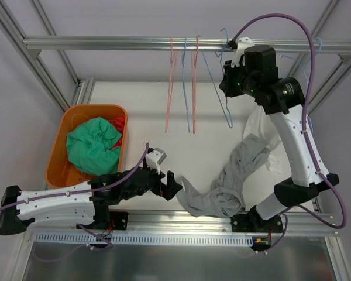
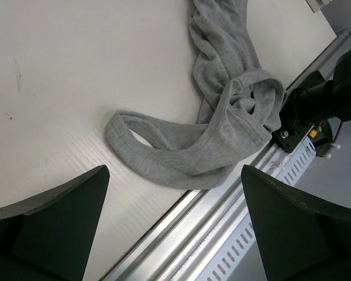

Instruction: Remove the tank top from the hanger

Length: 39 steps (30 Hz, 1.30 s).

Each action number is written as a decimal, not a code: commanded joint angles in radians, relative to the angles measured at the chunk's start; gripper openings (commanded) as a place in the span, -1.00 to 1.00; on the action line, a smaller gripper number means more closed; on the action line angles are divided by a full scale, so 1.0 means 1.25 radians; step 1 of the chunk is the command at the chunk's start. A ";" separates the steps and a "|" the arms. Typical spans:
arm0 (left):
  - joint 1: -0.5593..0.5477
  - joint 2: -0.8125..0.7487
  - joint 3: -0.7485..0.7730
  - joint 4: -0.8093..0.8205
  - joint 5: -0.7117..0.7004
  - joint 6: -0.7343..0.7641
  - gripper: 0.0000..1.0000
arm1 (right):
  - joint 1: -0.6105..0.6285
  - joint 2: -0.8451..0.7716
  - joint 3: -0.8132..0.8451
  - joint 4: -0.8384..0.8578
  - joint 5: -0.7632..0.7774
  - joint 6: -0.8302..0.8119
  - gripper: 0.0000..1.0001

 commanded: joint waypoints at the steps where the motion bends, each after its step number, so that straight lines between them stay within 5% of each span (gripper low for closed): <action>1: 0.001 -0.029 -0.020 0.006 -0.010 -0.006 0.97 | 0.019 0.019 0.058 0.052 0.071 -0.002 -0.99; 8: 0.001 0.000 -0.012 -0.003 0.005 -0.011 0.97 | 0.050 0.050 0.033 0.055 0.144 0.009 -0.99; 20: 0.001 0.099 0.103 0.014 0.063 0.046 0.97 | 0.049 -0.014 -0.094 0.079 0.076 0.034 -0.99; 21: 0.000 0.109 0.122 0.020 0.071 0.051 0.97 | 0.047 -0.015 -0.095 0.079 0.071 0.032 -0.87; 25: -0.019 0.186 0.152 0.080 0.120 0.088 0.97 | 0.044 -0.061 -0.131 0.079 0.077 0.029 0.99; 39: -0.075 0.626 0.407 0.175 0.139 0.194 0.97 | -0.056 -0.604 -0.522 -0.016 0.207 0.019 0.99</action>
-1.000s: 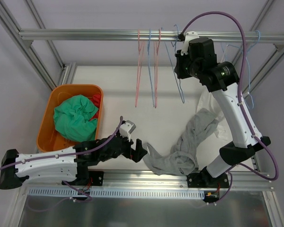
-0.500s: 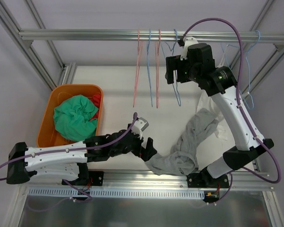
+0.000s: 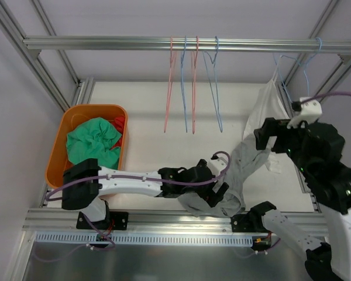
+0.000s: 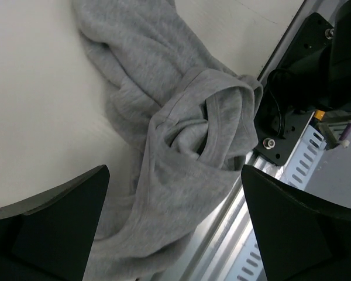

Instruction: Remove the tank top from the hanger

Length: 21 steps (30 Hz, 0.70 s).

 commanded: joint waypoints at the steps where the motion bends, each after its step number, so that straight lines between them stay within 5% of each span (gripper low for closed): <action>1: -0.011 0.103 0.100 0.035 0.003 0.054 0.97 | -0.006 -0.099 -0.038 -0.049 0.048 -0.007 0.99; 15: -0.024 0.485 0.362 -0.066 -0.004 0.069 0.97 | -0.006 -0.224 -0.031 -0.129 -0.022 -0.047 0.99; 17: -0.030 0.485 0.330 -0.077 -0.052 0.049 0.65 | -0.006 -0.227 -0.030 -0.129 -0.027 -0.047 0.99; 18: -0.033 0.473 0.313 -0.078 -0.071 0.032 0.35 | -0.006 -0.231 -0.029 -0.129 -0.027 -0.049 0.99; 19: -0.040 0.465 0.297 -0.079 -0.096 0.022 -0.31 | -0.006 -0.232 -0.026 -0.129 -0.024 -0.047 0.99; 21: -0.045 0.431 0.240 -0.083 -0.152 -0.011 -0.68 | -0.007 -0.237 -0.025 -0.124 -0.024 -0.047 0.99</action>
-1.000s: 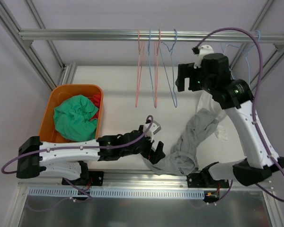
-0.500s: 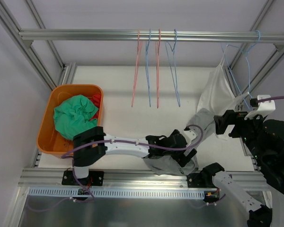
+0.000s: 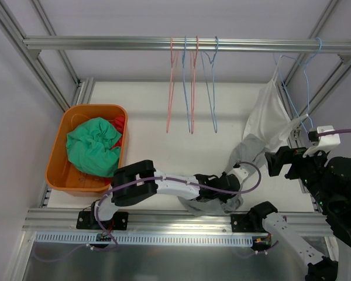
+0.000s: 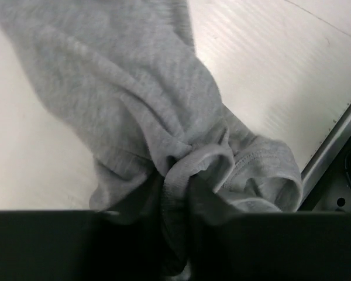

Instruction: Remove the tank top from the hanger

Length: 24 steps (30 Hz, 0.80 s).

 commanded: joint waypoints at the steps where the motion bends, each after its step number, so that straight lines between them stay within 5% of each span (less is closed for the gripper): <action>1: -0.020 -0.037 -0.094 -0.096 -0.099 -0.066 -0.88 | -0.002 -0.013 0.008 0.013 -0.009 -0.013 0.99; 2: -0.021 -0.055 -0.131 -0.109 -0.118 -0.092 -1.00 | -0.005 -0.013 0.008 0.015 -0.009 -0.012 0.99; 13: -0.032 -0.607 -0.355 -0.431 -0.517 -0.343 -1.00 | -0.005 -0.028 -0.039 0.068 -0.004 -0.009 0.99; 18: -0.032 -0.792 -0.323 -0.543 -0.630 -0.345 -1.00 | -0.004 -0.019 -0.048 0.091 -0.009 -0.008 0.99; 24: -0.028 -0.862 -0.186 -0.595 -0.778 -0.222 -1.00 | -0.002 -0.012 -0.048 0.112 -0.013 -0.009 0.99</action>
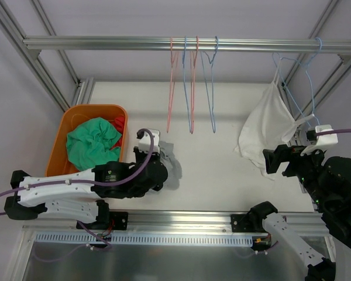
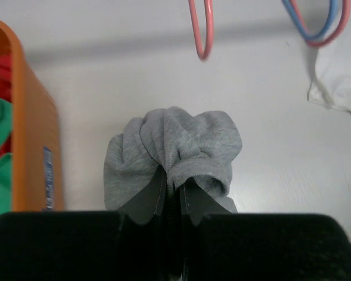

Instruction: Remove the tank top from the hanger

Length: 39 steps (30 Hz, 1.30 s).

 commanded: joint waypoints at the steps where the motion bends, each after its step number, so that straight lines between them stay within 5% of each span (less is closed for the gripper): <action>1: 0.003 -0.028 0.102 -0.049 -0.162 0.077 -1.00 | -0.004 0.011 0.003 0.050 -0.010 -0.006 0.99; 5: 0.076 -0.032 0.196 -0.046 -0.195 0.196 -1.00 | -0.004 0.011 0.006 0.060 -0.013 -0.008 0.99; 22: 0.682 0.036 0.499 -0.052 0.136 0.418 -1.00 | -0.002 0.045 0.023 0.094 -0.050 -0.011 0.99; 31: 0.907 0.006 0.228 -0.066 0.403 0.201 -1.00 | -0.002 0.083 0.004 0.125 -0.065 -0.008 0.99; 35: 1.083 0.108 0.126 -0.049 0.543 0.120 -1.00 | -0.004 0.118 0.001 0.142 -0.081 -0.003 0.99; 39: 1.165 0.204 0.035 0.029 0.605 0.061 -1.00 | -0.002 0.129 -0.019 0.174 -0.119 0.005 0.99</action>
